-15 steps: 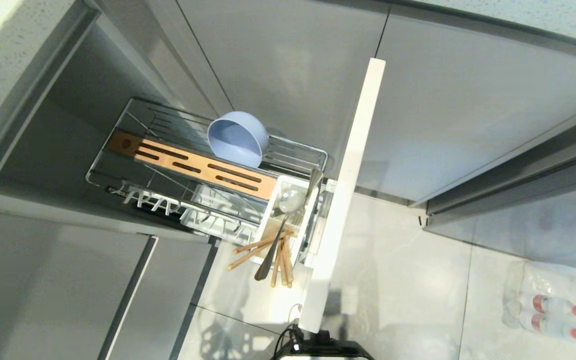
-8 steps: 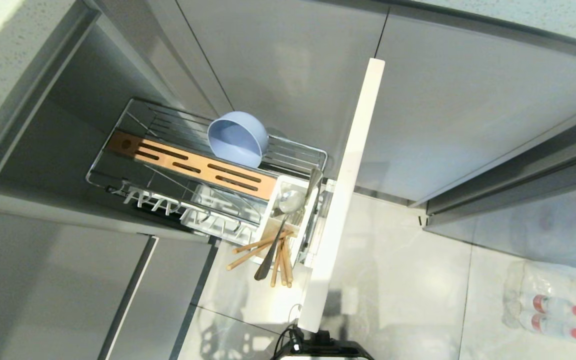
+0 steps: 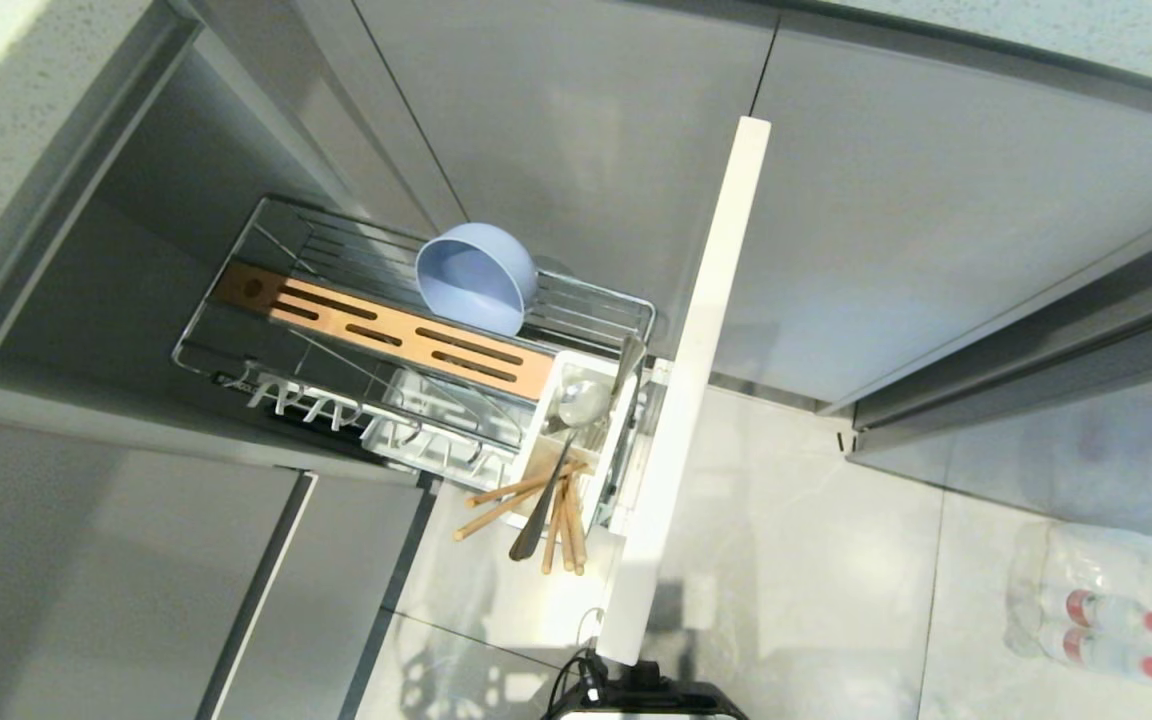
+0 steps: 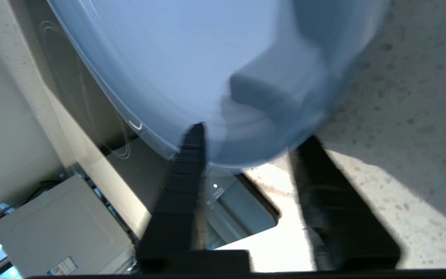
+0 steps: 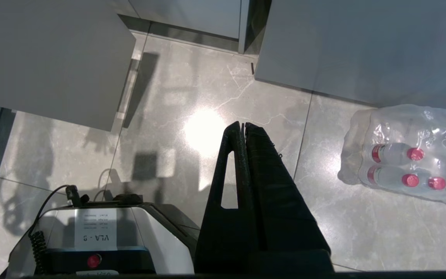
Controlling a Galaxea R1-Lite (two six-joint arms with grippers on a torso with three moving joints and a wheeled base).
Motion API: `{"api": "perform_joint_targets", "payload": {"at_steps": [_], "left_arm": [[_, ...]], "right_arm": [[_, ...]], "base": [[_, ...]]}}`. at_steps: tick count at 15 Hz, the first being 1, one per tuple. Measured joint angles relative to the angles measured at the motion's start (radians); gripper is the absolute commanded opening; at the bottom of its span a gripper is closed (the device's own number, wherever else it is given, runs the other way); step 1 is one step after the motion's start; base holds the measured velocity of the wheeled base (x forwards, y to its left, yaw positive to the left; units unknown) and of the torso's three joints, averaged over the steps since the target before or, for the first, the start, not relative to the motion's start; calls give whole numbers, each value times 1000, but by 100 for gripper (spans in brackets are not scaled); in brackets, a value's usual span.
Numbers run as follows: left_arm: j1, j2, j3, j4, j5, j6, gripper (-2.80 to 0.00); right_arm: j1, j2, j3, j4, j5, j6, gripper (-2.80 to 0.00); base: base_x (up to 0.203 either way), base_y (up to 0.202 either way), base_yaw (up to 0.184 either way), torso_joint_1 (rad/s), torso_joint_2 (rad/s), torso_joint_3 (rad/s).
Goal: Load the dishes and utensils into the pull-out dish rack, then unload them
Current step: Take the bowl out of the cupboard
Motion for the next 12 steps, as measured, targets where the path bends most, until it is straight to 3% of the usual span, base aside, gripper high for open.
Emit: {"api": "perform_joint_targets", "payload": {"at_steps": [7,8,9,12], "left_arm": [[1,-96,5,1,-37,-12,0],[1,-118,6,-1,-45,-13,-37],[0,-142,6,-3,-50,-14,-280],[-14,-224,10,-9,-74,-44,-280]], "right_arm": [[1,0,0,0,0,0,-280],[1,0,0,0,0,0,-280],[1,0,0,0,0,0,-280],[0,0,0,0,0,0,-280]], "base": [[0,0,0,0,0,0],[0,0,0,0,0,0],[0,0,0,0,0,0],[0,0,0,0,0,0]]}}
